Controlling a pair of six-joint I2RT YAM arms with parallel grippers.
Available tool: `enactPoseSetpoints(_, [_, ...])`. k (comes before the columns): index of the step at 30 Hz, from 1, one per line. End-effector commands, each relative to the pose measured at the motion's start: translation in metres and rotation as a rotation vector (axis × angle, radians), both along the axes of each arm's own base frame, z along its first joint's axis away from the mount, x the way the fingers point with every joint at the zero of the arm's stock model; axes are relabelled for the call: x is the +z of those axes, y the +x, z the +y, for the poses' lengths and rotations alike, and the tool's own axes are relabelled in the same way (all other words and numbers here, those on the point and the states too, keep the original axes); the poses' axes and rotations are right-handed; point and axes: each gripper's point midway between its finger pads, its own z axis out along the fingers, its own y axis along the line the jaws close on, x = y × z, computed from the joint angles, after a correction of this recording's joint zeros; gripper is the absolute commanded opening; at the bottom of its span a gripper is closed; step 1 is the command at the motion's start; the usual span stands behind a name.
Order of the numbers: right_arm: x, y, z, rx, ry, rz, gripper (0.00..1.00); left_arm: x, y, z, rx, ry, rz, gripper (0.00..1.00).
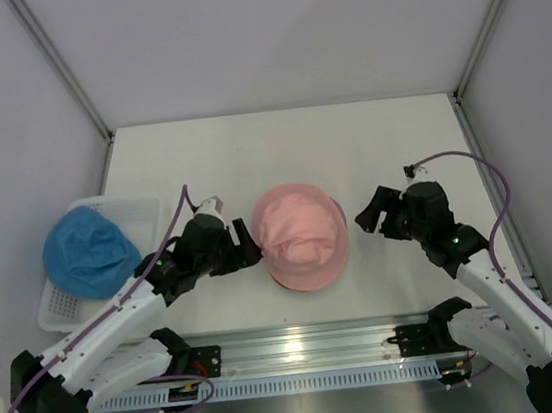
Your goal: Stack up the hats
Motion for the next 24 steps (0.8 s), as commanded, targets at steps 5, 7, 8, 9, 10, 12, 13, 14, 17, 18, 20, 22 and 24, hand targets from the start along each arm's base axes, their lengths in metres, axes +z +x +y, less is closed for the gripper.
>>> enactPoseSetpoints(5, [0.071,0.02,-0.032,-0.084,-0.151,-0.137,0.89,0.122,0.028,0.056,0.128,0.14,-0.281,1.0])
enactPoseSetpoints(7, [0.096,0.029,-0.038,-0.106,-0.157,-0.178,0.96,0.138,0.037,0.088,0.222,0.219,-0.268,1.0])
enactPoseSetpoints(8, [0.104,0.032,-0.039,-0.11,-0.159,-0.191,0.99,0.157,0.043,0.103,0.285,0.238,-0.293,1.0])
enactPoseSetpoints(9, [0.112,0.036,-0.042,-0.117,-0.151,-0.204,1.0,0.149,0.048,0.131,0.372,0.314,-0.23,1.0])
enactPoseSetpoints(10, [0.127,0.04,-0.041,-0.119,-0.134,-0.233,1.0,0.162,0.051,0.146,0.433,0.337,-0.237,1.0])
enactPoseSetpoints(12, [0.136,0.047,-0.037,-0.101,-0.104,-0.248,0.99,0.172,0.053,0.191,0.608,0.399,-0.197,0.99])
enactPoseSetpoints(13, [0.14,0.05,-0.037,-0.104,-0.096,-0.258,1.0,0.168,0.055,0.201,0.643,0.407,-0.167,1.0])
enactPoseSetpoints(14, [0.141,0.05,-0.032,-0.082,-0.078,-0.261,1.0,0.167,0.054,0.212,0.688,0.402,-0.151,1.0])
enactPoseSetpoints(17, [0.138,0.054,-0.027,-0.068,-0.054,-0.262,0.99,0.158,0.047,0.263,0.897,0.387,-0.108,1.0])
enactPoseSetpoints(18, [0.137,0.056,-0.026,-0.068,-0.047,-0.261,0.99,0.155,0.043,0.29,1.004,0.386,-0.104,1.0])
enactPoseSetpoints(20, [0.131,0.057,-0.024,-0.06,-0.04,-0.256,1.0,0.148,0.045,0.308,1.061,0.37,-0.12,0.99])
enactPoseSetpoints(22, [0.122,0.06,-0.022,-0.048,-0.037,-0.247,1.0,0.143,0.045,0.326,1.11,0.371,-0.122,0.98])
enactPoseSetpoints(24, [0.115,0.064,-0.018,-0.029,-0.038,-0.236,1.0,0.135,0.054,0.339,1.138,0.388,-0.119,0.97])
